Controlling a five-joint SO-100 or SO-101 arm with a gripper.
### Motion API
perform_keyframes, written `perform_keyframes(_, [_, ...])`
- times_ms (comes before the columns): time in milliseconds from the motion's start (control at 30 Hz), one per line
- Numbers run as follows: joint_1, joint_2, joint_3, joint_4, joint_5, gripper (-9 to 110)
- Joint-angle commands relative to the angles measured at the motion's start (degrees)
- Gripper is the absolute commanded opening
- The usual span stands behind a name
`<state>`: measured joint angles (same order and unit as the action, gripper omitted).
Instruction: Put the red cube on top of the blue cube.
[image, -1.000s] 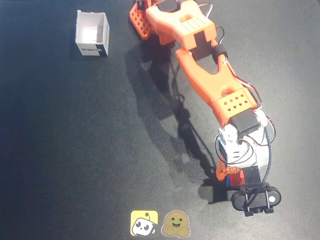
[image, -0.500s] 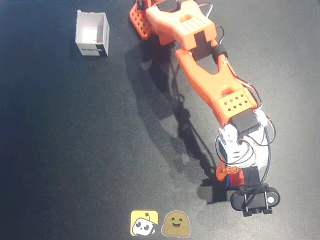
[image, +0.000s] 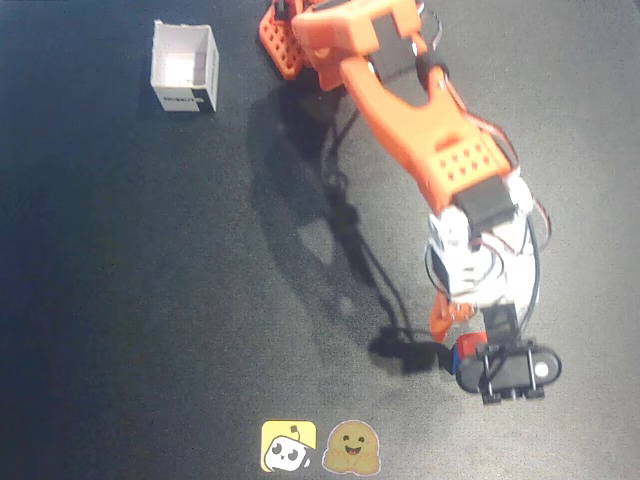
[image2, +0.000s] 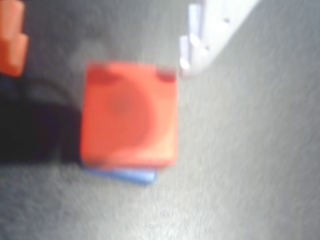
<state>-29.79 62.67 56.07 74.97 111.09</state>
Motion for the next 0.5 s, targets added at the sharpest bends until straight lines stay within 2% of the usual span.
perform_keyframes(0, [0.09, 10.11, 5.01, -2.02, -0.26, 24])
perform_keyframes(100, [1.23, 17.14, 13.62, -4.57, -1.58, 22])
perform_keyframes(233, [4.39, 27.77, 28.13, -11.07, -5.98, 13])
perform_keyframes(333, [7.38, 35.33, 38.23, -15.73, -8.35, 2])
perform_keyframes(467, [12.39, 42.19, 46.76, -18.11, -13.62, 0])
